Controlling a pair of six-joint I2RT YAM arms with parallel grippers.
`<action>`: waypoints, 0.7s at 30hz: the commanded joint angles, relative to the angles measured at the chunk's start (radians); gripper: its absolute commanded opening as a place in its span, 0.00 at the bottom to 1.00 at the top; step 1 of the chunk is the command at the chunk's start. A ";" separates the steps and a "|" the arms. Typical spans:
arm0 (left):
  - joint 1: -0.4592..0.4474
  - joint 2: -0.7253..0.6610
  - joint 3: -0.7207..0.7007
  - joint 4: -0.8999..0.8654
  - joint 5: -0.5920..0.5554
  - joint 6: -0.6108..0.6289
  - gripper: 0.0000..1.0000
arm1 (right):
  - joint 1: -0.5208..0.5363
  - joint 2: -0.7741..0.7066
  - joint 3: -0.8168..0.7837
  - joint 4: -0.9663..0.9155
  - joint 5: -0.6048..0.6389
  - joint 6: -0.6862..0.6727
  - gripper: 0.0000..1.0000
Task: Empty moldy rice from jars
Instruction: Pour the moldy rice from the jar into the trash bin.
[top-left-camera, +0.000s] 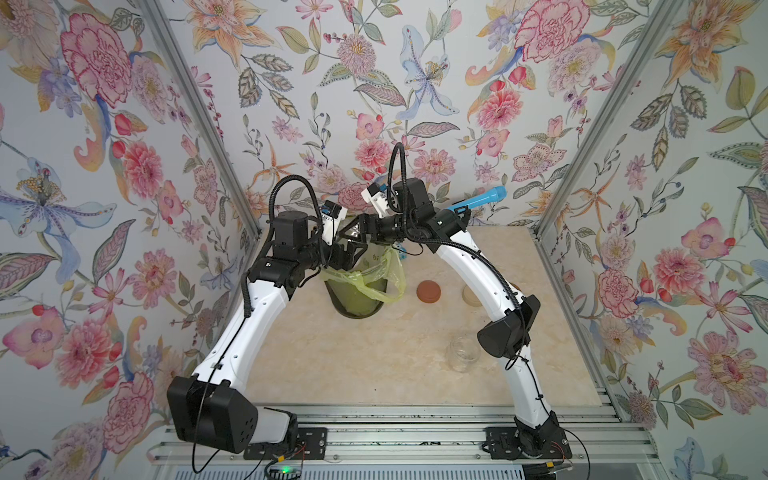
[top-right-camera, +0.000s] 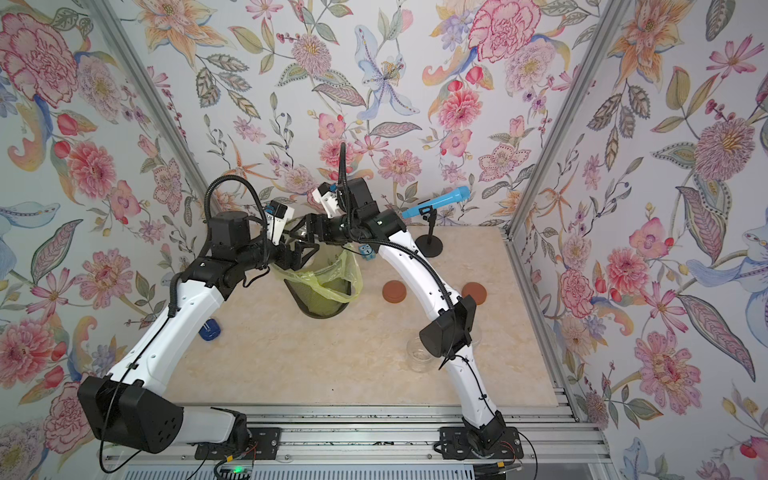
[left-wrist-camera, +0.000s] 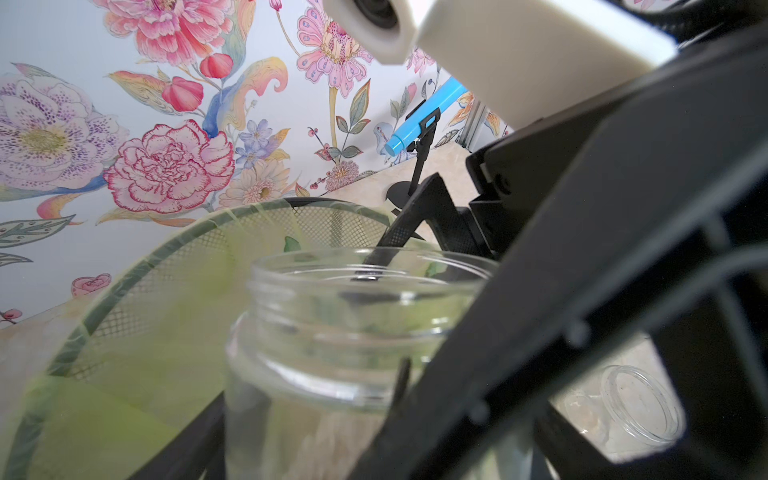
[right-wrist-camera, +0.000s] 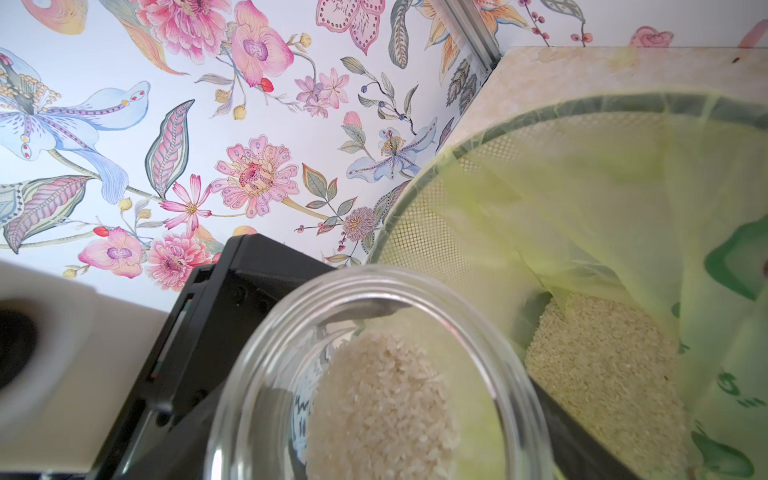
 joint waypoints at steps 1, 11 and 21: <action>-0.019 -0.068 -0.013 0.116 -0.014 0.015 0.52 | -0.001 -0.029 -0.004 0.023 0.025 -0.005 0.00; -0.019 -0.083 -0.035 0.127 -0.030 0.015 1.00 | -0.052 -0.052 0.020 0.026 0.017 0.071 0.00; -0.021 -0.107 -0.080 0.184 -0.025 0.020 1.00 | -0.088 -0.058 0.041 0.063 0.092 0.180 0.00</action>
